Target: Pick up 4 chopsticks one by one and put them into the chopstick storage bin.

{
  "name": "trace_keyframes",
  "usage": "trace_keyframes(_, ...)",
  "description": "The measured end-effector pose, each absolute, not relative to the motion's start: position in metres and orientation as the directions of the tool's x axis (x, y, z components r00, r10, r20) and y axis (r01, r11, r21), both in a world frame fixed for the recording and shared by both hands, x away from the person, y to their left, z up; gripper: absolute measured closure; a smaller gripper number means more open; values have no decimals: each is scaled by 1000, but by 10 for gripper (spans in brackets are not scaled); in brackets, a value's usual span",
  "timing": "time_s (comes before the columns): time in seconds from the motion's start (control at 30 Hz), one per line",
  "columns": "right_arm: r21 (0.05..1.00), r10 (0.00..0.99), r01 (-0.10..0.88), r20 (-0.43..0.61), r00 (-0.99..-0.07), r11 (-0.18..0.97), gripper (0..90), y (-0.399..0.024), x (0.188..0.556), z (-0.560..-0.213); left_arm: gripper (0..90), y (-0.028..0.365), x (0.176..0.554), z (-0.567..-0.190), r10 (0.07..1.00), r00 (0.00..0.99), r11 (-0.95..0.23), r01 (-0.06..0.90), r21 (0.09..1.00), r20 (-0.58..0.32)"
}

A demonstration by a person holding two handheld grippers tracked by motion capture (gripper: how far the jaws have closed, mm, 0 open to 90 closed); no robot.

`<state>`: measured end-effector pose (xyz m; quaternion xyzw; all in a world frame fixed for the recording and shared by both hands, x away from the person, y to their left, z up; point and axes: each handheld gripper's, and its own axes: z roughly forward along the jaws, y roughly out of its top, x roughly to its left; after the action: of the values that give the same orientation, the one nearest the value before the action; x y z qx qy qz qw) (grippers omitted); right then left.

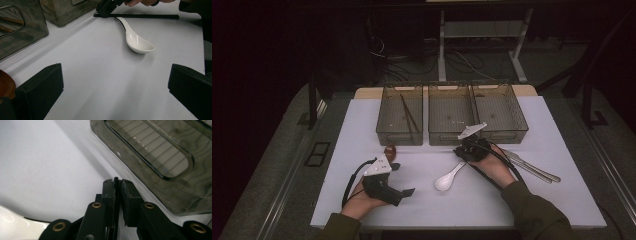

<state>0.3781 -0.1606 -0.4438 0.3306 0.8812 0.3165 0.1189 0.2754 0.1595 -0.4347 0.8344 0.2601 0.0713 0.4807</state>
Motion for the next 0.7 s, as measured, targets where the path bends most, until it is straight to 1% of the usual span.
trace_keyframes(0.27, 642, 649, 506, 16, -760, 576, 793, -162, 379, -444, 0, 160, 275, -435, 502, 855, -403, 365, 839, -131)
trace_keyframes(0.3, 645, 653, 515, 31, -756, 565, 765, -163, 378, -443, 0, 160, 275, -435, 503, 854, -403, 366, 839, -132)
trace_keyframes(0.37, 655, 654, 519, 50, -755, 549, 760, -165, 378, -440, 0, 160, 275, -435, 504, 854, -402, 367, 839, -132)
trace_keyframes(0.7, 666, 643, 547, 129, -755, 508, 636, -188, 362, -419, 0, 161, 276, -434, 511, 848, -390, 372, 842, -138)
